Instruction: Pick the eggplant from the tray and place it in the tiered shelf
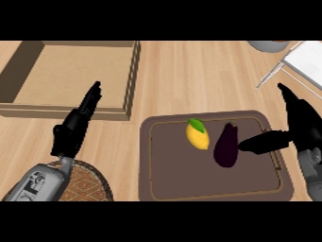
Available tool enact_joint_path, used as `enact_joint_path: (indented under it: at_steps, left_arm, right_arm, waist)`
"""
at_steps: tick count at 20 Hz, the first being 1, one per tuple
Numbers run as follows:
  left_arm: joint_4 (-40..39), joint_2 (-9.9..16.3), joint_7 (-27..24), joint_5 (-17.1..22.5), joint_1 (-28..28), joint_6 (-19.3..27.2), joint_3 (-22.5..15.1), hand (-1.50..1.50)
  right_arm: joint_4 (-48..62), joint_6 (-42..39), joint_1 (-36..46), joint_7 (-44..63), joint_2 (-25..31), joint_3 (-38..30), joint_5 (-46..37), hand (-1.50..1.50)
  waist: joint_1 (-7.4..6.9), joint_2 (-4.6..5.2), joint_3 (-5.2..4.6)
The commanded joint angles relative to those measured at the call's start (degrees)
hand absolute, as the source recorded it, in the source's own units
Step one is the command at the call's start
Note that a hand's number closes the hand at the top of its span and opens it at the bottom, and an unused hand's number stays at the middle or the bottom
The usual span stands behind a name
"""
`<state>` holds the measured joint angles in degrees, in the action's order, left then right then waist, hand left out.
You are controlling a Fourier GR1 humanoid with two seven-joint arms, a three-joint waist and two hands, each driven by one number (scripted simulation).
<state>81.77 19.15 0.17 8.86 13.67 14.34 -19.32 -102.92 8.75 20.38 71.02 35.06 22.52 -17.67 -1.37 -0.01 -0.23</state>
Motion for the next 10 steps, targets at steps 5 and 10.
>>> enact_joint_path:
  at_steps: [5,10]
  left_arm:
    - [-1.39,0.55,-0.62,0.82,-0.87,-1.64,2.23,0.0]
    - [-0.39,1.43,-1.01,0.83,-2.76,-2.9,2.32,0.0]
  right_arm:
    - [5.06,-6.24,8.25,14.19,-6.65,1.33,-3.54,-1.5]
    - [8.65,-8.27,10.24,14.2,-10.87,1.9,-8.57,-1.5]
  waist:
    - [0.91,-0.15,-0.01]
    - [1.01,-0.34,-0.04]
